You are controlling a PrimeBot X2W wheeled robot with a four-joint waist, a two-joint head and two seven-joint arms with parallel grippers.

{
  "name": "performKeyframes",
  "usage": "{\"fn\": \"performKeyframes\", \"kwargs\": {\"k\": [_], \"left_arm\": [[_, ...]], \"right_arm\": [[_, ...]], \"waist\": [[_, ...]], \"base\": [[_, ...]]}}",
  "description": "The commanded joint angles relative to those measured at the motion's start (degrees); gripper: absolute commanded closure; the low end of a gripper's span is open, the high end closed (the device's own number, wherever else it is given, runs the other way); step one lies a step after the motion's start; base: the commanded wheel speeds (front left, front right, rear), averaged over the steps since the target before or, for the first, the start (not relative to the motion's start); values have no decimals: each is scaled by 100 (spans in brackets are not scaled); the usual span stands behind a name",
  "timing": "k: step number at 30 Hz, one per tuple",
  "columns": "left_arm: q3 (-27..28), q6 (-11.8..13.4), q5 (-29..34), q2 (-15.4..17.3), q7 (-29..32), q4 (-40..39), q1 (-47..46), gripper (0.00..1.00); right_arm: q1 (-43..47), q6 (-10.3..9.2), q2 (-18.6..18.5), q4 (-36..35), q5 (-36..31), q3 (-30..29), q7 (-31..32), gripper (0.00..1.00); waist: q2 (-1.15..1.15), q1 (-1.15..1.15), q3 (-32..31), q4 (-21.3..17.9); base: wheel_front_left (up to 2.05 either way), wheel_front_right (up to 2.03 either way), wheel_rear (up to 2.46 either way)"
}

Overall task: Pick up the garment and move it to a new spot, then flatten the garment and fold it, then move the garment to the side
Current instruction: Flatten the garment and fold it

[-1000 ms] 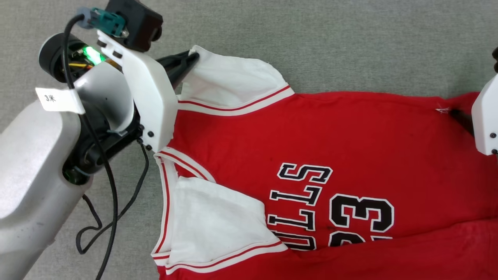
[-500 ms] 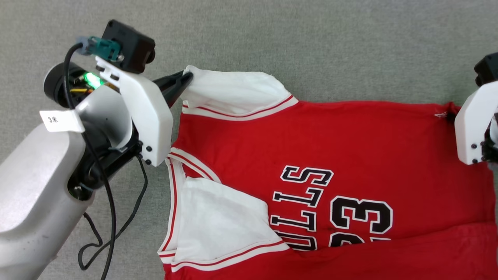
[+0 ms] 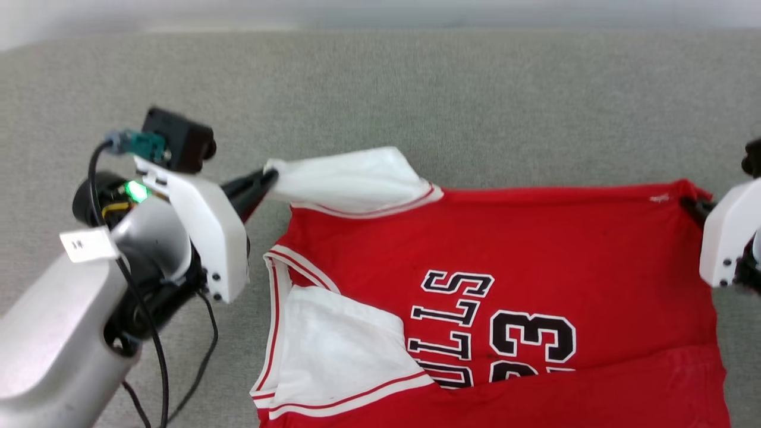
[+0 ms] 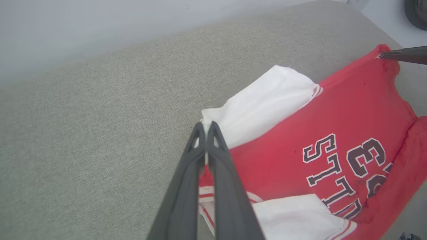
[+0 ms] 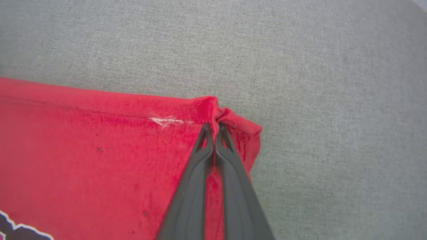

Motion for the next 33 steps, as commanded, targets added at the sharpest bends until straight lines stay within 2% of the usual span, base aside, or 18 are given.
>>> {"fn": "performKeyframes", "kwargs": {"k": [1,11,20,27,33], "left_arm": [[10,34,-17,23,-32,-34,124,100],[-18,356,-242,336,-182,-469,1285,100],[-108,589,-375,480,-301,-739,2141,100],[-366,643,-324,497,-303,-570,2615,100],[-604,569,-253,379,-227,-332,2682,100]], "right_arm": [[110,-7,-8,-7,49,-24,-62,100],[1347,-7,-167,-526,564,-119,-617,100],[2202,-6,-378,-1054,968,-89,-665,100],[2765,-6,-694,-1500,1209,174,-488,100],[2872,-7,-963,-1564,1158,511,-427,100]], "waist": [[0,0,-156,15],[0,0,-743,82],[0,0,-894,103],[0,0,-938,65],[0,0,-896,41]], "base": [[0,0,0],[0,0,0],[0,0,0],[0,0,0],[0,0,0]]}}
